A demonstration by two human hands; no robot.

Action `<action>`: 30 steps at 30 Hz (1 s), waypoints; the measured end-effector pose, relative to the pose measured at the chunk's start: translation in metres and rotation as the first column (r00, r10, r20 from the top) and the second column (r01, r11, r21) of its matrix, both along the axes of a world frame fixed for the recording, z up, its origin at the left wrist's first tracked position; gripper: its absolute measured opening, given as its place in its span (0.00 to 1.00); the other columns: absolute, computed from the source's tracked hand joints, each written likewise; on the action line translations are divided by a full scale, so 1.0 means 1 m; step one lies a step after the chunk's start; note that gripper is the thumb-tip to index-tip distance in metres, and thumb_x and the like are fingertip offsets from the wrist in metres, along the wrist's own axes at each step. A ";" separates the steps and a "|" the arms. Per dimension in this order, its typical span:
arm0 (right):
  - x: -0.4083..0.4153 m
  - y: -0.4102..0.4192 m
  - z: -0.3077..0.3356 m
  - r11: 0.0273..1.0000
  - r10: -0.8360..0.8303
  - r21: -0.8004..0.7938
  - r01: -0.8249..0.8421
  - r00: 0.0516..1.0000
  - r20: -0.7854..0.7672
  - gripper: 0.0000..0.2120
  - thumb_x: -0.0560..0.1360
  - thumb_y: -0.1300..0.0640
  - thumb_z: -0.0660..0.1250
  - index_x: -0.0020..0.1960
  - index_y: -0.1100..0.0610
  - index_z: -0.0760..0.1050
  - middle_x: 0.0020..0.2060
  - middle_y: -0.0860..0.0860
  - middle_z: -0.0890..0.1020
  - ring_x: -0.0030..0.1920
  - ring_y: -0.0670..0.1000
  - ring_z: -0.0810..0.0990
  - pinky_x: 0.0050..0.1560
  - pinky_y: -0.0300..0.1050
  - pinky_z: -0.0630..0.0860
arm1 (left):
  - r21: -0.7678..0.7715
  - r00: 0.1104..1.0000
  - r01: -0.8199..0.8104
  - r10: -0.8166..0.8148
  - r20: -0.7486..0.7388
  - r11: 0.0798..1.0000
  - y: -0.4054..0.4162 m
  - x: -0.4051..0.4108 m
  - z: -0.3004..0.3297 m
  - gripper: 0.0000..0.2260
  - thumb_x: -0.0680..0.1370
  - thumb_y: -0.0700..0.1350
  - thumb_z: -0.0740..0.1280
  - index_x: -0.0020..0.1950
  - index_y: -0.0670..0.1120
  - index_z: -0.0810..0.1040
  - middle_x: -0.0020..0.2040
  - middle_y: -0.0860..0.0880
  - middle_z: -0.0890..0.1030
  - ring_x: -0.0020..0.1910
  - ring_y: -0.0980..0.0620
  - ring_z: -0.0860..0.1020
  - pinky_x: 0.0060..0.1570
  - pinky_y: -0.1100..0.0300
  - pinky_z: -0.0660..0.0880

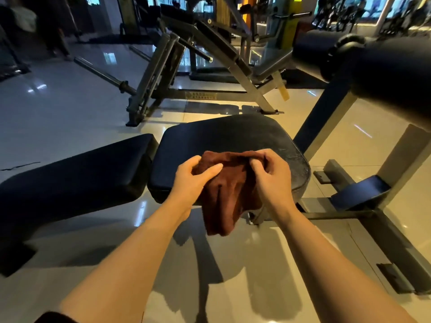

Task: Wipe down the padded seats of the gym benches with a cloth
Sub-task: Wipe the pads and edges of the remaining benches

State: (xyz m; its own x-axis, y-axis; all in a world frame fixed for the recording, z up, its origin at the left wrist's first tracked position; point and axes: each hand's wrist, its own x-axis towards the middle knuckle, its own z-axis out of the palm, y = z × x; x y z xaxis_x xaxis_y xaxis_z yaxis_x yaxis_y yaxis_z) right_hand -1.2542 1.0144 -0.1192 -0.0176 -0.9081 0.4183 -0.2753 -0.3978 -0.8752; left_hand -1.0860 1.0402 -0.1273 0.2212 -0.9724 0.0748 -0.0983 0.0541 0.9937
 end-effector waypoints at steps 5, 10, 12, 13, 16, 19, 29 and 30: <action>0.036 -0.070 0.021 0.999 0.034 -0.010 -0.034 0.999 0.002 0.07 0.78 0.63 0.61 0.47 0.56 0.77 0.39 0.44 0.79 0.43 0.42 0.77 0.46 0.37 0.73 | 0.043 0.994 -0.007 0.002 0.109 0.999 -0.053 0.039 0.026 0.07 0.75 0.50 0.71 0.51 0.50 0.82 0.46 0.51 0.84 0.46 0.54 0.83 0.46 0.61 0.79; 0.059 -0.117 0.058 0.980 0.032 0.196 -0.036 0.999 0.025 0.08 0.76 0.64 0.60 0.43 0.56 0.76 0.37 0.48 0.78 0.40 0.46 0.76 0.43 0.41 0.71 | 0.248 0.950 0.022 -0.098 0.298 0.968 -0.081 0.072 0.069 0.14 0.75 0.53 0.72 0.47 0.41 0.80 0.43 0.45 0.82 0.42 0.52 0.80 0.45 0.58 0.77; 0.061 -0.124 0.079 0.960 0.043 0.276 -0.047 0.999 0.020 0.09 0.75 0.65 0.60 0.42 0.56 0.76 0.38 0.50 0.80 0.41 0.48 0.78 0.43 0.43 0.73 | 0.314 0.944 0.070 -0.165 0.287 0.947 -0.082 0.079 0.087 0.11 0.75 0.49 0.72 0.42 0.42 0.76 0.40 0.44 0.78 0.40 0.51 0.78 0.44 0.56 0.74; 0.062 -0.125 0.089 0.949 0.056 0.310 -0.058 0.998 0.015 0.09 0.74 0.66 0.60 0.42 0.55 0.77 0.38 0.50 0.80 0.41 0.48 0.78 0.44 0.43 0.74 | 0.328 0.939 0.078 -0.180 0.294 0.941 -0.081 0.082 0.096 0.11 0.76 0.47 0.71 0.39 0.44 0.73 0.38 0.46 0.75 0.39 0.52 0.75 0.42 0.56 0.71; 0.072 -0.119 0.131 0.913 0.105 0.393 -0.111 0.994 0.036 0.11 0.73 0.68 0.61 0.41 0.55 0.77 0.38 0.51 0.81 0.41 0.49 0.79 0.45 0.45 0.74 | 0.388 0.928 0.033 -0.173 0.331 0.921 -0.075 0.098 0.131 0.12 0.79 0.48 0.66 0.39 0.45 0.71 0.38 0.47 0.73 0.40 0.49 0.73 0.42 0.54 0.68; 0.107 -0.108 0.195 0.860 0.177 0.466 -0.209 0.978 0.111 0.12 0.75 0.70 0.61 0.45 0.56 0.79 0.40 0.52 0.81 0.40 0.47 0.79 0.41 0.37 0.74 | 0.465 0.952 -0.062 -0.088 0.294 0.883 -0.060 0.130 0.181 0.09 0.81 0.51 0.62 0.45 0.47 0.73 0.43 0.47 0.75 0.45 0.49 0.75 0.44 0.54 0.72; 0.313 -0.035 0.450 0.723 0.445 0.535 -0.438 0.887 0.126 0.15 0.78 0.68 0.60 0.52 0.55 0.83 0.45 0.51 0.80 0.43 0.49 0.78 0.40 0.39 0.74 | 0.535 0.900 -0.361 0.437 -0.016 0.764 0.067 0.324 0.409 0.08 0.80 0.40 0.65 0.45 0.46 0.66 0.48 0.43 0.74 0.45 0.49 0.76 0.54 0.45 0.77; 0.333 -0.029 0.465 0.708 0.464 0.545 -0.448 0.878 0.119 0.15 0.78 0.68 0.60 0.51 0.55 0.83 0.46 0.52 0.80 0.44 0.49 0.78 0.41 0.39 0.75 | 0.528 0.886 -0.389 0.463 -0.010 0.755 0.081 0.342 0.423 0.08 0.80 0.41 0.65 0.46 0.47 0.66 0.48 0.44 0.74 0.44 0.48 0.76 0.52 0.45 0.76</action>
